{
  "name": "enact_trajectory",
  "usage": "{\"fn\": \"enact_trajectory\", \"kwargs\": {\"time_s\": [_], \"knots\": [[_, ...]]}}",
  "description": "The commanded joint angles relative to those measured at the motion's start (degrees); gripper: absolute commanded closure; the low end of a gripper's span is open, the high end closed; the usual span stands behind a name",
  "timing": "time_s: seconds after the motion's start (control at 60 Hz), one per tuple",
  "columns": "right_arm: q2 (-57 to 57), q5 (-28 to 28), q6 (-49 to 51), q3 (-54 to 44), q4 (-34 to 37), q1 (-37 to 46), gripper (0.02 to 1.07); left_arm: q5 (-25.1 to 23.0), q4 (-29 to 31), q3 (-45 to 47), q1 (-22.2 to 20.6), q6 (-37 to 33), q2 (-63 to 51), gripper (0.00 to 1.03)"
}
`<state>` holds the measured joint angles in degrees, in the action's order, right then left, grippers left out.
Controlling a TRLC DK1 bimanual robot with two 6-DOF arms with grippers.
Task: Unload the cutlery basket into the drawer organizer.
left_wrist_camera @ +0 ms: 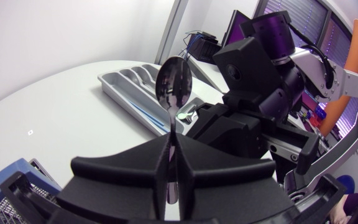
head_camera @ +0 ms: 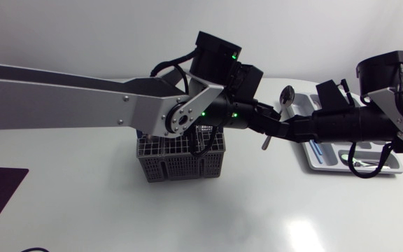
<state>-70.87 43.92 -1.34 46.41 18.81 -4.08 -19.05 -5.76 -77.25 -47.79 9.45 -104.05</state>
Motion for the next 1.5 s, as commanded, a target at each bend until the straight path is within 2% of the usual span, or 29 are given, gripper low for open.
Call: {"fn": "enact_trajectory", "kwargs": {"time_s": [0.0, 0.083, 0.217, 0.317, 0.367, 0.633, 0.833, 0.967, 1.15, 1.333, 1.483], "knots": [[1.17, 0.11, -1.2, -0.09, -0.88, -0.76, 1.02, -0.11, -1.45, 0.79, 0.15, 1.88, -0.98, 0.98], [1.44, 0.11, -1.2, -0.36, -1.05, -0.85, 1.02, -0.02, -1.62, 0.7, 0.07, 1.71, -0.98, 0.85], [1.35, -0.24, -1.12, -0.62, -1.32, -1.11, 1.02, -0.02, -0.92, 0.88, 0.07, 1.01, -0.72, 0.49], [1.26, -0.24, -0.94, -0.53, -1.05, -1.2, 1.02, 0.06, -0.83, 0.96, 0.33, 0.3, -0.1, 0.26], [1.26, -0.24, -0.85, -0.45, -0.88, -1.2, 1.02, 0.06, -0.74, 0.96, 0.77, 0.21, -0.01, 0.17], [0.12, -0.42, 3.19, -0.01, 3.08, -0.41, 1.02, 0.5, 0.75, 1.4, 2.35, -2.25, 3.15, 0.11], [-1.37, -0.24, 10.31, 1.05, 9.05, 1.88, 1.02, 0.85, 2.86, 2.37, 4.9, -3.74, 7.55, 0.09], [-2.25, -0.15, 17.69, 2.37, 13.1, 5.22, 1.02, 0.94, 6.29, 2.28, 6.83, -6.55, 10.36, 0.09], [-9.2, -0.15, 34.92, 6.76, 22.15, 12.87, 1.02, 0.94, 13.67, 3.69, 8.42, -13.23, 14.14, 0.09], [-15.26, -1.12, 47.05, 13.35, 28.04, 21.13, 1.02, 0.94, 20.17, 5.18, 12.19, -17.28, 16.51, 0.09], [-19.39, -2.96, 57.95, 18.45, 33.49, 25.7, 1.02, 0.94, 22.63, 7.64, 15.8, -19.12, 19.41, 0.08]]}}
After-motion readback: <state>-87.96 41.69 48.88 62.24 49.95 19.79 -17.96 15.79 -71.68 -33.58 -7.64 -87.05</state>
